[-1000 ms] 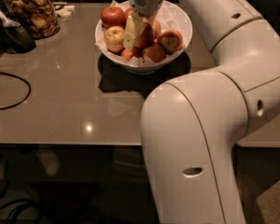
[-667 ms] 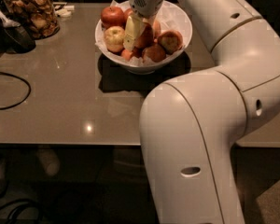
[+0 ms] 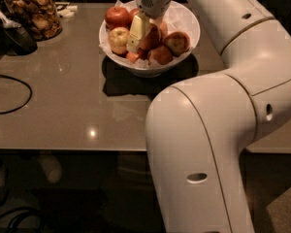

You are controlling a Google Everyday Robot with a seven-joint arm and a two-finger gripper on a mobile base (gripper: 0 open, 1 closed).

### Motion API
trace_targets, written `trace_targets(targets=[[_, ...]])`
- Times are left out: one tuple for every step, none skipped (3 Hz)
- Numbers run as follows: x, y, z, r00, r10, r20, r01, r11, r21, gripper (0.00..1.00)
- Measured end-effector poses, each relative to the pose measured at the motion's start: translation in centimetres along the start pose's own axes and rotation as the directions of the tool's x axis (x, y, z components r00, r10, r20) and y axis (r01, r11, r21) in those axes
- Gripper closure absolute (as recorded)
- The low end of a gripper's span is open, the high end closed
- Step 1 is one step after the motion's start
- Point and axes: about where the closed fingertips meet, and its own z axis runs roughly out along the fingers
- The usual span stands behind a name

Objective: Pick apple from white bowl

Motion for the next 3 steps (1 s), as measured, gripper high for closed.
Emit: trace_targets(targets=[[0.0, 0.0, 0.0, 1.0, 0.0, 0.0, 0.0, 1.0, 0.0, 0.12], [0.0, 0.0, 0.0, 1.0, 0.0, 0.0, 0.0, 1.0, 0.0, 0.35], [0.0, 0.0, 0.0, 1.0, 0.0, 0.0, 0.0, 1.0, 0.0, 0.58]])
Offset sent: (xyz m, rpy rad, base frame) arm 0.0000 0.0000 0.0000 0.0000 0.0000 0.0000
